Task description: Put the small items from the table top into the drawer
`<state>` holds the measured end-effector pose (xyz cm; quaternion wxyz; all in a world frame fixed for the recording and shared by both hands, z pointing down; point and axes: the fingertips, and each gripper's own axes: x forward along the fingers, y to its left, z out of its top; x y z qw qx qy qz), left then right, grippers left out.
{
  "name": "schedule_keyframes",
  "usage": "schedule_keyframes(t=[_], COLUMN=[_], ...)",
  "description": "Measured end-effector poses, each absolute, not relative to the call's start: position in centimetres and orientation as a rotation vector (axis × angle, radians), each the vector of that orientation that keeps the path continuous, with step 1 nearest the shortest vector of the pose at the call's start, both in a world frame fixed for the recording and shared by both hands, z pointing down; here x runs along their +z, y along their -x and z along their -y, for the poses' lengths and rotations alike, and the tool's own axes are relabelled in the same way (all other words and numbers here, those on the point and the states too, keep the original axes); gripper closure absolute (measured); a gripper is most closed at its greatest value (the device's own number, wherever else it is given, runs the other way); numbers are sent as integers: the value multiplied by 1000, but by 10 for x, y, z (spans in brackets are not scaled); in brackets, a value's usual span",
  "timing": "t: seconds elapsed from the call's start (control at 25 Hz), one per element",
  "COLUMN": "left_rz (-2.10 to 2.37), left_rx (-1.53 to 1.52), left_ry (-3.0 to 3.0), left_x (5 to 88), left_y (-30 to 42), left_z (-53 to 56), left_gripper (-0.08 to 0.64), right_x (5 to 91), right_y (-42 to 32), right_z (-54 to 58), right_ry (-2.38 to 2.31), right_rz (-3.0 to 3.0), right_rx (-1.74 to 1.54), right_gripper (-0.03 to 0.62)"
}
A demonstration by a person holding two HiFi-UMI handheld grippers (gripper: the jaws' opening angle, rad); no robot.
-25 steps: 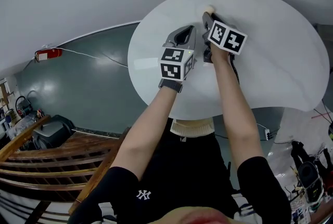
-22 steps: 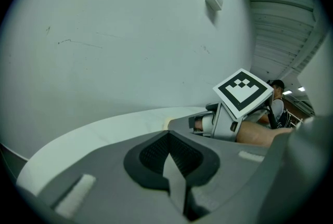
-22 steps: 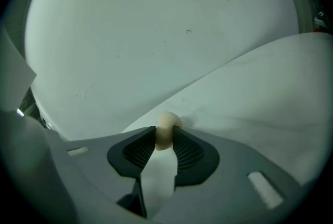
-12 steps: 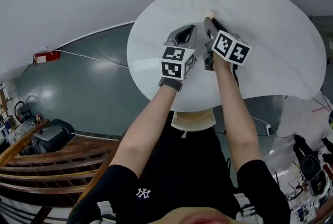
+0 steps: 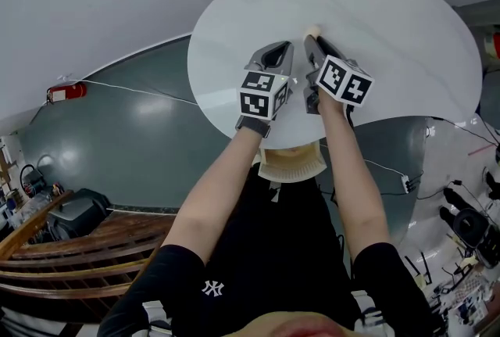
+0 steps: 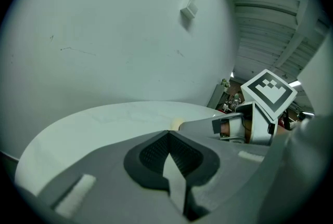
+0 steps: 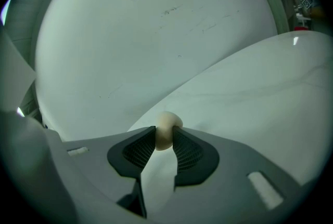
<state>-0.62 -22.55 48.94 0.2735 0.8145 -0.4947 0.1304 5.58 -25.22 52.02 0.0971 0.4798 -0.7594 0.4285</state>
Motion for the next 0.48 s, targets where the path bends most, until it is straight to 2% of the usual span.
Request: schedule_keyframes(t=[0.48], left_rz=[1252], left_rx=[386], left_ry=[-2246], left_x=[485], left_y=[-10], left_z=[144], left_gripper=[560], right_x=[512], right_y=[-81], right_z=[156], right_ry=[-1482], right_rz=[2215], right_rx=[1266], right_gripper=[465])
